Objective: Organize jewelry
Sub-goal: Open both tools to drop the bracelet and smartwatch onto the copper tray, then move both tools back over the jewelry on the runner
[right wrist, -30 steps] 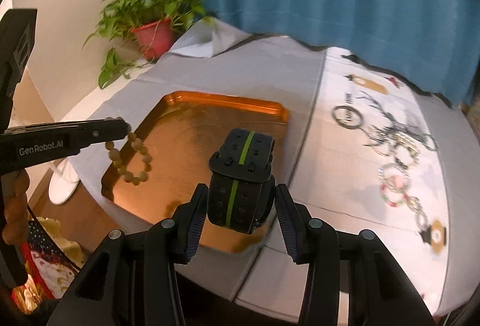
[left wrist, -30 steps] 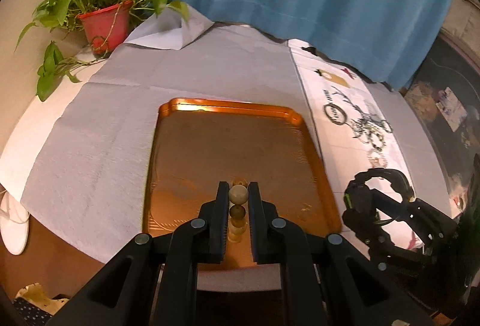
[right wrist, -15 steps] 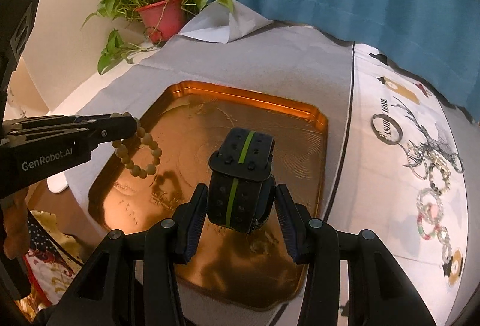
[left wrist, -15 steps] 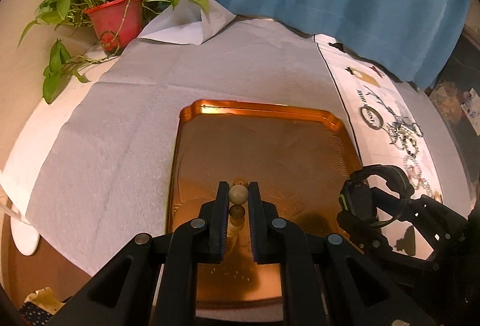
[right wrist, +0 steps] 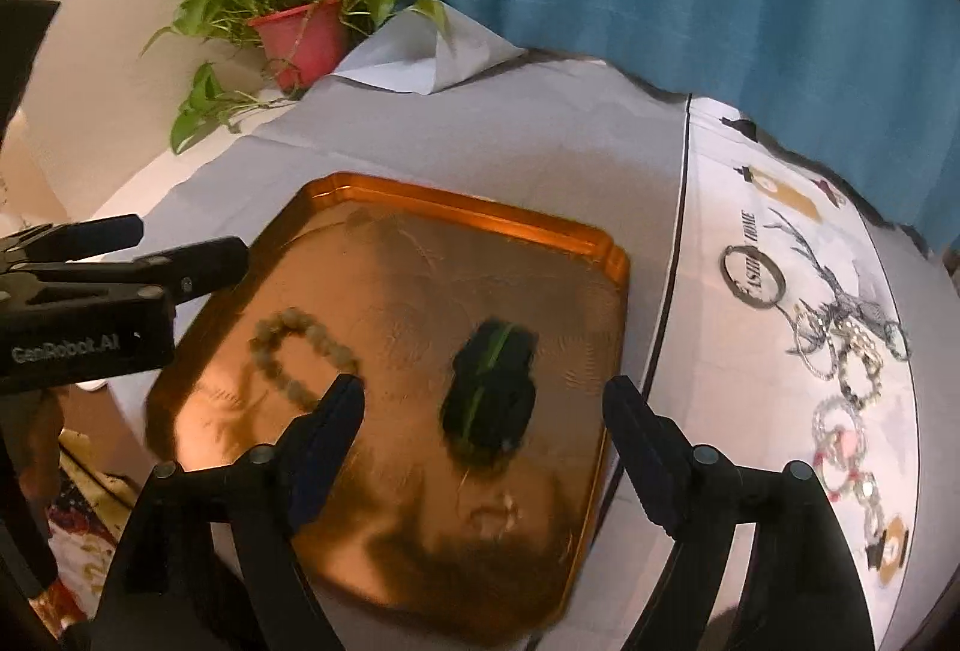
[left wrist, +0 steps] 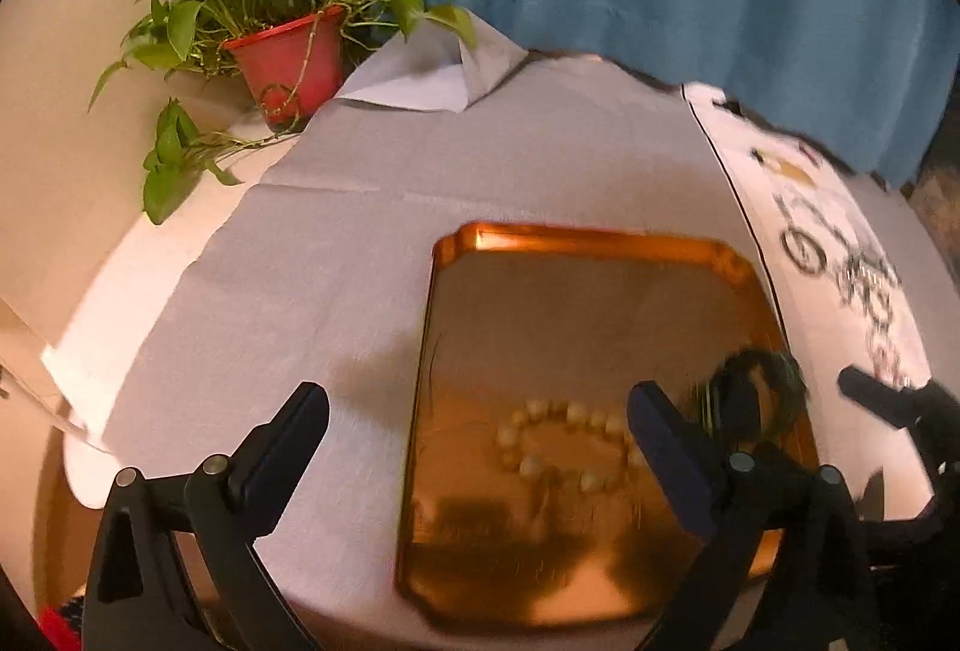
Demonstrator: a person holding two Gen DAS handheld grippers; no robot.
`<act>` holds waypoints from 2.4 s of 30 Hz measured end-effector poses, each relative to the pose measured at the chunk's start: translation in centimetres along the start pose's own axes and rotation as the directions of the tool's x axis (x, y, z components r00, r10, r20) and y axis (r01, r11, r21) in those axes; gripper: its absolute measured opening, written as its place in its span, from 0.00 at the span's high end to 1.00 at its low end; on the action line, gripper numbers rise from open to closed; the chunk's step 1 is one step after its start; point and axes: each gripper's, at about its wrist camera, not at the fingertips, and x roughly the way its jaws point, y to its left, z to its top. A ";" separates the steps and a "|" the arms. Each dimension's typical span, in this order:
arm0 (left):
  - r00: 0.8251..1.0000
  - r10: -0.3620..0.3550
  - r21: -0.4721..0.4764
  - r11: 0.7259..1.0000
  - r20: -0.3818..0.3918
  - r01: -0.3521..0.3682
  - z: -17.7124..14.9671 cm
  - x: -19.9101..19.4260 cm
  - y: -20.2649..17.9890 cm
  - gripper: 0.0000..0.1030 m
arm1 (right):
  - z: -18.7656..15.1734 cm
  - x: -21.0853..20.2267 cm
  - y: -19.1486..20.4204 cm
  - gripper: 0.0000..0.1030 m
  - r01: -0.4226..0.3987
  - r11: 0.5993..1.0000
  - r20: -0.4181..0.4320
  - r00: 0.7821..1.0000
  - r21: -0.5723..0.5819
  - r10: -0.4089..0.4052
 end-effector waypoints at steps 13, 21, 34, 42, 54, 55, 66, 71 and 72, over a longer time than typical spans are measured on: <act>0.991 -0.034 0.027 0.999 0.127 0.031 -7.2 -12.4 -2.7 0.04 | -6.8 -13.9 0.0 0.20 0.035 0.993 0.166 0.985 0.112 -0.054; 0.986 -0.066 0.007 0.998 0.150 0.066 -10.5 -17.5 -3.6 0.04 | -11.1 -20.1 0.3 0.20 0.087 0.990 0.212 0.971 0.113 -0.109; 0.977 -0.061 0.042 0.998 0.202 0.054 -12.2 -21.6 -4.8 0.04 | -13.5 -24.5 0.8 0.20 0.075 0.991 0.271 0.957 0.109 -0.103; 0.978 -0.067 0.077 0.996 0.198 0.053 -11.9 -21.5 -6.4 0.04 | -14.0 -24.4 -0.7 0.20 0.087 0.987 0.262 0.957 0.136 -0.120; 0.982 -0.157 0.161 0.977 0.102 0.139 -8.6 -16.4 -13.9 0.04 | -16.2 -20.8 -11.7 0.20 0.209 0.926 0.143 0.954 0.314 -0.264; 0.980 -0.179 0.170 0.972 0.090 0.161 -8.1 -15.9 -14.6 0.04 | -16.3 -20.3 -12.7 0.20 0.218 0.921 0.133 0.953 0.324 -0.273; 0.971 -0.232 0.254 0.937 -0.057 0.239 -0.1 -4.0 -26.3 0.04 | -14.2 -9.9 -25.0 0.20 0.270 0.891 -0.025 0.959 0.365 -0.281; 0.965 -0.222 0.297 0.921 -0.136 0.254 2.2 2.7 -30.7 0.04 | -12.9 -4.9 -27.9 0.20 0.249 0.908 -0.074 0.968 0.338 -0.238; 0.961 -0.226 0.309 0.913 -0.156 0.265 2.5 4.0 -31.5 0.04 | -12.7 -4.0 -28.2 0.20 0.249 0.910 -0.085 0.968 0.330 -0.234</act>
